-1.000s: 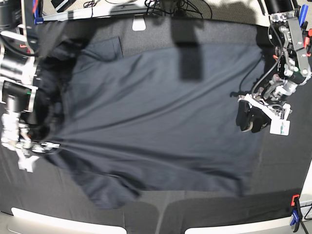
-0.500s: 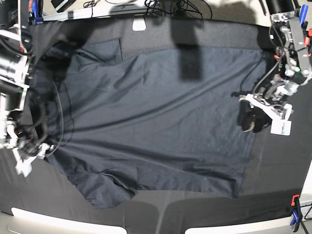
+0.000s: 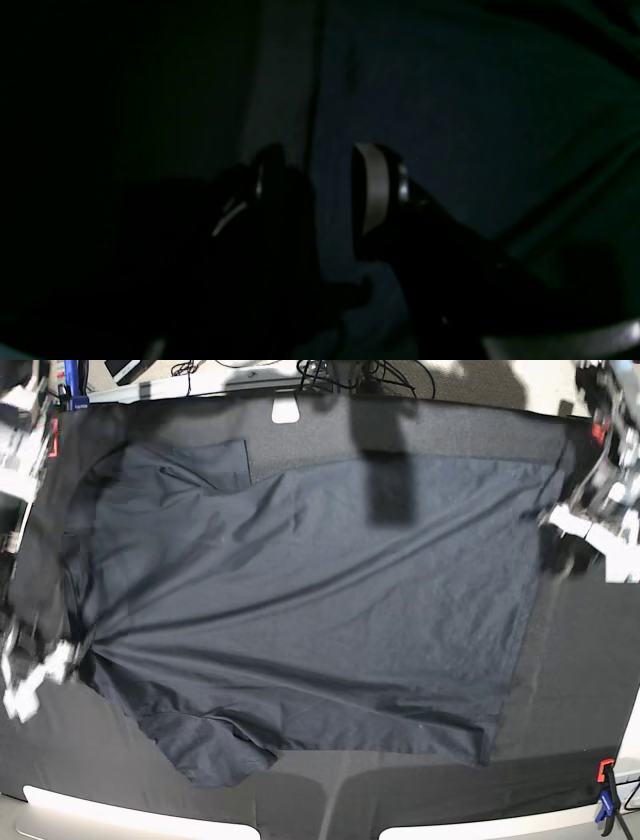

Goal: Layout the t-shirt on the table in an organized manner, then fold the t-shirt properly
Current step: 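Pull the shirt edges apart with both grippers, stretching it flat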

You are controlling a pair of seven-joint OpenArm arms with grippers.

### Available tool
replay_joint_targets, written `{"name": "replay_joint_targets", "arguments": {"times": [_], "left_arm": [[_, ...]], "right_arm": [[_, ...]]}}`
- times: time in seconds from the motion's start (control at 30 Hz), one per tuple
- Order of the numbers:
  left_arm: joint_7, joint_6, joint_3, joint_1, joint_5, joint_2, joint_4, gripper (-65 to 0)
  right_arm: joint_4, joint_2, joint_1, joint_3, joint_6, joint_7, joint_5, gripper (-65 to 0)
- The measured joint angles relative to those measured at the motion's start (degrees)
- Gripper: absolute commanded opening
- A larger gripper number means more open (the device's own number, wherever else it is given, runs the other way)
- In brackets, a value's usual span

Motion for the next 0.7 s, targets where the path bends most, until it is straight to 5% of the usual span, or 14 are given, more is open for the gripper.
{"name": "replay_joint_targets", "arguments": {"times": [0.4,0.6,0.7], "left_arm": [[1.46,-0.02,-3.67,9.05,2.67,0.07,0.0,-42.5],[1.46,-0.46,-3.69,12.41,2.51,0.0,0.0,-40.2],[1.66,-3.89,-3.72,13.7,-2.14,0.04,0.0,-40.2]], "right_arm": [[28.65,-8.79,-22.25,18.62,0.2,-2.86,1.73,-36.4],[32.46,-9.94,-25.73,20.48,0.17,-5.66,5.31,-36.4],[32.46,-10.25,-25.7,20.41,0.17,-6.86,5.31,-36.4]]}}
